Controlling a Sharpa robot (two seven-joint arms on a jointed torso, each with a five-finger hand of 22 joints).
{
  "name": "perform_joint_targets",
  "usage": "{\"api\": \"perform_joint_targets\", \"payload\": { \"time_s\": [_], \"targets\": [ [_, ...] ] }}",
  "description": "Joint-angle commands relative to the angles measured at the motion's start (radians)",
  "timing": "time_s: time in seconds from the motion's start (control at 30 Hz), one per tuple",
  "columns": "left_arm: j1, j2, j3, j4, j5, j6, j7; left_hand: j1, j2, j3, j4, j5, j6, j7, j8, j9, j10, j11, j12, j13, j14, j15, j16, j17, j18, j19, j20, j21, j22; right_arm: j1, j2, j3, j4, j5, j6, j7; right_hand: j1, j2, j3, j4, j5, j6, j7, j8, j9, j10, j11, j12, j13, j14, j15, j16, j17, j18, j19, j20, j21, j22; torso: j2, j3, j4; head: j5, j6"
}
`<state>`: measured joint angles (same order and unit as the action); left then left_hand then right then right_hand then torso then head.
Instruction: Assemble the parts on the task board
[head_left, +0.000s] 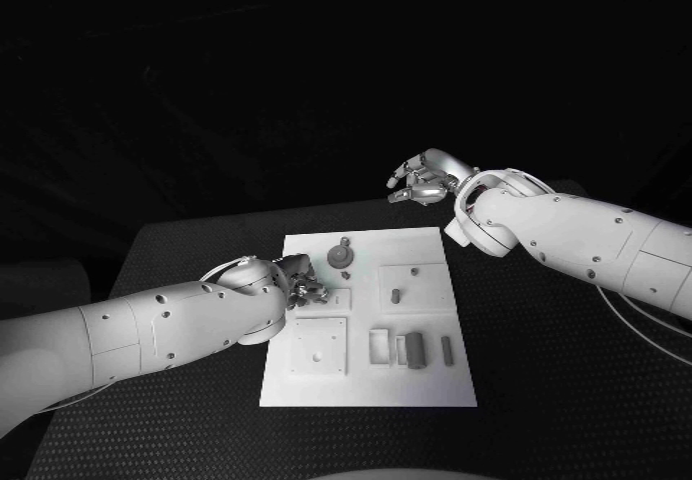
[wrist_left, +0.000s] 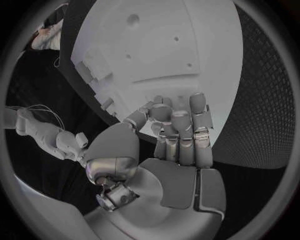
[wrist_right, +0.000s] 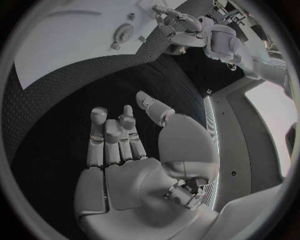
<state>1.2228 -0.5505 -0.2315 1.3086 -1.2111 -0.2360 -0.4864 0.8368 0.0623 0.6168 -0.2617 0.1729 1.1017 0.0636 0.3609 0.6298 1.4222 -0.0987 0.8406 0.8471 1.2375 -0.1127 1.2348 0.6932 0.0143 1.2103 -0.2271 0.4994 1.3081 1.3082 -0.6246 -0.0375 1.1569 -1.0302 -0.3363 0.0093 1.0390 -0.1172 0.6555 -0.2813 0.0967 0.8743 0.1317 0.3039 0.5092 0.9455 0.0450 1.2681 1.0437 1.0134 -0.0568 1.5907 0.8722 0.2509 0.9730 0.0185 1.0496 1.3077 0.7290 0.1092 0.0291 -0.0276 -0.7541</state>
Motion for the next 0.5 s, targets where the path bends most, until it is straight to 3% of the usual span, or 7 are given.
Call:
{"api": "perform_joint_targets", "payload": {
  "time_s": [0.03,0.5],
  "targets": [
    [-0.01,0.007,-0.007,0.004,0.003,0.057,-0.001,-0.016,0.018,0.047,-0.029,0.008,0.103,-0.061,0.005,0.003,-0.004,-0.011,0.009,-0.003,-0.035,-0.029,0.011,-0.009,0.006,0.016,-0.01,-0.007,0.012,0.0,0.001,0.001,0.001,0.0,0.012,0.006,-0.002,0.01,-0.005,-0.001,-0.002,0.015,0.02,-0.005,0.001,-0.007,-0.003,0.006,-0.001,-0.006,-0.004,0.0,-0.001,0.011,0.001,0.008,-0.004,0.005,0.0,0.0,-0.0001,0.0,0.0],
    [-0.01,0.015,-0.007,-0.003,0.028,0.055,-0.001,-0.077,0.035,0.109,-0.032,0.02,0.11,-0.067,0.016,0.02,-0.009,-0.015,0.036,-0.015,-0.04,-0.031,0.048,-0.047,0.008,0.023,-0.012,-0.003,0.021,0.0,0.003,0.001,0.0,0.0,0.016,0.005,0.001,0.011,-0.004,-0.003,-0.001,0.015,0.02,-0.005,0.002,-0.007,-0.003,0.007,-0.002,-0.006,-0.004,0.0,-0.001,0.011,0.001,0.008,-0.004,0.006,0.0,0.0004,-0.0003,0.002,-0.002]
  ]
}}
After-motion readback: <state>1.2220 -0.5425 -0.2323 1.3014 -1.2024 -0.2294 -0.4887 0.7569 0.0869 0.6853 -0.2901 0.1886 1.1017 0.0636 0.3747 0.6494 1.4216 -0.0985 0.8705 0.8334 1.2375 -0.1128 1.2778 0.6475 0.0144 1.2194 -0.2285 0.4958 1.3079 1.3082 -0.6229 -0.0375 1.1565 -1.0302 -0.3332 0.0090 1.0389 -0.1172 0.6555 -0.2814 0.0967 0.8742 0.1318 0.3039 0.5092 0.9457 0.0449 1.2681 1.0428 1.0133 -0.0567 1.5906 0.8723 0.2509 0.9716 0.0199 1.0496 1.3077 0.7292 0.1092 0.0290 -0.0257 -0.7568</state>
